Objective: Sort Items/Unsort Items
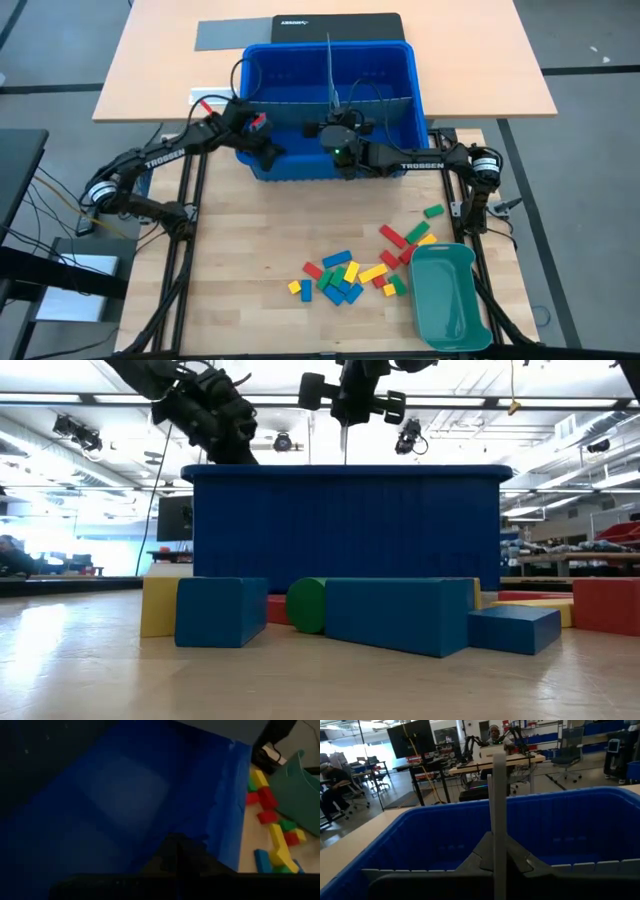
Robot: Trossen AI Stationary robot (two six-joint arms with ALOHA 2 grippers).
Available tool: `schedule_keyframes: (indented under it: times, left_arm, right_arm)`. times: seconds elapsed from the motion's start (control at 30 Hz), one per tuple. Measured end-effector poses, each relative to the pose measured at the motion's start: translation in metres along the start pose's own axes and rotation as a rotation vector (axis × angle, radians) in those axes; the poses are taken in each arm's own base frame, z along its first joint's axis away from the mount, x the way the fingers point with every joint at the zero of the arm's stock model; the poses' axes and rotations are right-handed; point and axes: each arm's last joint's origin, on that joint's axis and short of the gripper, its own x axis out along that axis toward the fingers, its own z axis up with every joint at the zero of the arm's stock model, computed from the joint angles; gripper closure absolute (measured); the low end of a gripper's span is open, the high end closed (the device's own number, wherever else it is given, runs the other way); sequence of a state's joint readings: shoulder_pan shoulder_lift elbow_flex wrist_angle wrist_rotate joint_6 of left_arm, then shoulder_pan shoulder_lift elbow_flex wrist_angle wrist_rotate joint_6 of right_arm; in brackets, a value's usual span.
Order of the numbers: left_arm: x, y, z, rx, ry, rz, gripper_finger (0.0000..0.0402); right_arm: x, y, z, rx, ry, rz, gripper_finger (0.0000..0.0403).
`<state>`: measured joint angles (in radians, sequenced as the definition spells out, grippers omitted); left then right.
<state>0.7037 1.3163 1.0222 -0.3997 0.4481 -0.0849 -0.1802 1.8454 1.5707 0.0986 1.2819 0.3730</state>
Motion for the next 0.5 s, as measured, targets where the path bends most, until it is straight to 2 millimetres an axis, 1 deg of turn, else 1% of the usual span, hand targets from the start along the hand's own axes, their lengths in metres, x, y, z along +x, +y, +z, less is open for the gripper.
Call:
schedule_keyframes:
  times: [0.27,0.33,0.5]
  left_arm:
    - [0.004,-0.012,-0.002,0.08,0.019,-0.009,0.0401]
    - [0.005,-0.013,-0.002,0.084,0.017,-0.01,0.0401]
    - [0.011,-0.01,-0.012,0.072,0.033,-0.025,0.0401]
  right_arm:
    - [0.004,-0.001,0.0,0.014,-0.001,-0.006,0.0403]
    - [0.005,-0.001,0.0,0.038,-0.002,-0.009,0.0403]
    - [0.005,-0.002,-0.003,0.05,0.002,-0.009,0.0403]
